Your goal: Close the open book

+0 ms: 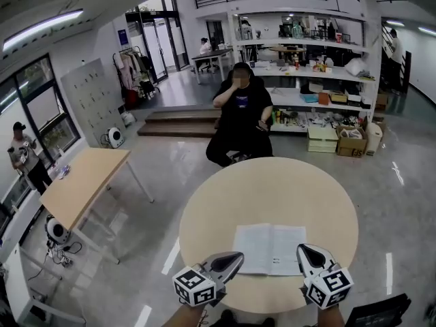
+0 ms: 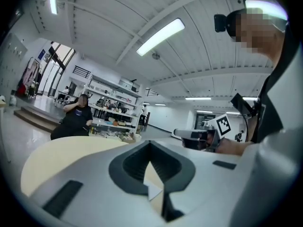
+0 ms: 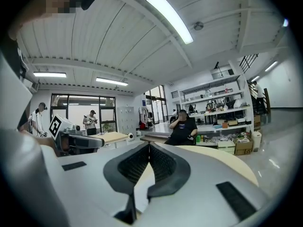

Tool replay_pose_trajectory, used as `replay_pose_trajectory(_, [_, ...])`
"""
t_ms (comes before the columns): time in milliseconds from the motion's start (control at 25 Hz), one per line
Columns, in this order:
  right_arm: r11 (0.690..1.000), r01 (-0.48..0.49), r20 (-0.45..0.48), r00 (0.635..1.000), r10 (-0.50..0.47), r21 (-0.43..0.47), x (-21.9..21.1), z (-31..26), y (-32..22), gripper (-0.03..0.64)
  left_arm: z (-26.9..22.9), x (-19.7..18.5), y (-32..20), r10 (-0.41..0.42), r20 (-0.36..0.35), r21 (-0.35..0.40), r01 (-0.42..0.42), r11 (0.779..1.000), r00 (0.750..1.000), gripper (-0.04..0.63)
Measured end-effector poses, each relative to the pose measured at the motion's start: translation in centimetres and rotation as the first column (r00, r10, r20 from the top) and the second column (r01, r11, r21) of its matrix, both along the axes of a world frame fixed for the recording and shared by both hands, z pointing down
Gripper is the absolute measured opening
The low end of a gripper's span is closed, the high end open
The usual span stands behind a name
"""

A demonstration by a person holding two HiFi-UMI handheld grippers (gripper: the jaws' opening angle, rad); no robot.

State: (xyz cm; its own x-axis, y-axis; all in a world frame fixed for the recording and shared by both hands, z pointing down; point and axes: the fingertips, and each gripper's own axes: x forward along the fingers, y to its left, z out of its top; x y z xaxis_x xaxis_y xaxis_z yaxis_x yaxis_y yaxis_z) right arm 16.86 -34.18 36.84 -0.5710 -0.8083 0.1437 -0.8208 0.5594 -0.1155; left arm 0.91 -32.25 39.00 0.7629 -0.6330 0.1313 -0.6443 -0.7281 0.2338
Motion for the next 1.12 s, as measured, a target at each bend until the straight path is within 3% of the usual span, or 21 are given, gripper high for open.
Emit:
replay_pose_trajectory(400, [1.0,0.017,-0.031,0.999,-0.018,-0.027,-6.6,1.1,-6.3,0.0,1.2,-4.6,-6.4,0.02,-0.006,-0.022,-0.02,1.0,1.0,-0.012])
replay_pose_trajectory(720, [0.987,-0.025,-0.071,0.997,0.014,-0.161,-10.1,6.7,-8.0,0.02,4.4,-6.7,-7.5,0.06,-0.022,-0.107,-0.062,0.992,0.998,-0.012])
replay_pose_trajectory(880, [0.963,-0.028,-0.118,0.993,-0.003,-0.268,-11.4,11.7,-8.3,0.057,8.0,-6.9,-8.1,0.059,0.014,-0.177,-0.055,0.983,0.998,-0.011])
replay_pose_trajectory(1120, [0.909,0.06,-0.242,0.955,-0.173,-0.413,-13.1,19.5,-7.3,0.118,14.8,-6.8,-8.2,0.009,0.067,-0.343,0.014,0.939,0.998,-0.012])
